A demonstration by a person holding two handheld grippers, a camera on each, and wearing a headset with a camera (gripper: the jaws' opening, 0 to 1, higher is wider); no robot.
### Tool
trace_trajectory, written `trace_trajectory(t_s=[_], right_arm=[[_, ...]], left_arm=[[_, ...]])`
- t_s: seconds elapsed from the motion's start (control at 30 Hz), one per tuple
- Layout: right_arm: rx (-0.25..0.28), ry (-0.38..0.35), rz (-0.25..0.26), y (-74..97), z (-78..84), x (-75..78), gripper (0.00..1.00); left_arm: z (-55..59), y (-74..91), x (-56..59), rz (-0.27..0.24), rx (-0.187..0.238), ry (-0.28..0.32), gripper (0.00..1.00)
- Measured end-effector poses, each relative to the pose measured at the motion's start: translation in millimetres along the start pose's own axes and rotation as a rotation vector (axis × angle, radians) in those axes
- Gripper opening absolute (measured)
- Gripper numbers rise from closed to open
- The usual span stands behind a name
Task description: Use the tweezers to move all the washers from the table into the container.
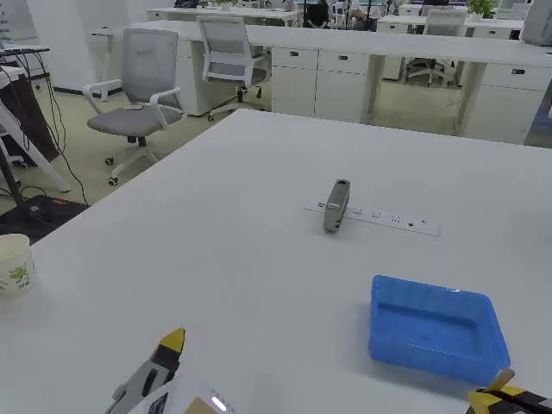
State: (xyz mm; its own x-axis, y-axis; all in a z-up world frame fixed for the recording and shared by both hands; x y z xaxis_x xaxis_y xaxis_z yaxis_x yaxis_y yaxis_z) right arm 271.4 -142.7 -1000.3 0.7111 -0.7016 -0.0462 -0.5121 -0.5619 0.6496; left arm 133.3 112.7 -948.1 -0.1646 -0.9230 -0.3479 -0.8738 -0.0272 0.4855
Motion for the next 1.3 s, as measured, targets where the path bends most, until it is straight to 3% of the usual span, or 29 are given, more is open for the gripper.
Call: trace_trajectory(t_s=[0.27,0.5,0.77,1.0,1.3], right_arm=[[-0.001,0.009,0.003,8.0,-10.8,-1.2,0.02],[0.074,0.029,0.033,27.8,-40.5,-0.7,0.02],[0.135,0.046,0.061,35.6,-70.1,9.2,0.02],[0.138,0.060,0.089,24.7,-82.5,25.6,0.02],[0.091,0.045,0.106,-2.5,-74.7,39.6,0.02]], left_arm=[[1.6,-0.9,1.0,0.002,-0.014,-0.003,0.96],[2.3,-0.9,0.7,-0.001,-0.015,-0.005,0.96],[4.2,-1.7,2.2,0.002,-0.032,-0.022,0.95],[3.8,-1.5,4.8,0.015,-0.032,-0.032,0.95],[4.1,-2.0,6.3,0.026,-0.040,-0.031,0.95]])
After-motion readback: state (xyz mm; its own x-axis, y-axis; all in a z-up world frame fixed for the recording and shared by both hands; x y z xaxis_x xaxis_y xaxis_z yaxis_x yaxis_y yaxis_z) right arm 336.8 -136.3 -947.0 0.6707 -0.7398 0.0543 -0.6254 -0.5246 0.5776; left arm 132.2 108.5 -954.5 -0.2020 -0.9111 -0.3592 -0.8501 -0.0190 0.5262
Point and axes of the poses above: the centre of the closed fingertips' face, and the gripper's own axes: y roughly backward along the fingers, x roughly to its right, z roughly out of its underside, the point moved 5 cm from there along y, roughly backward along the fingers, and after that the axes turned 3 degrees about -x, right-handed, at the moved point
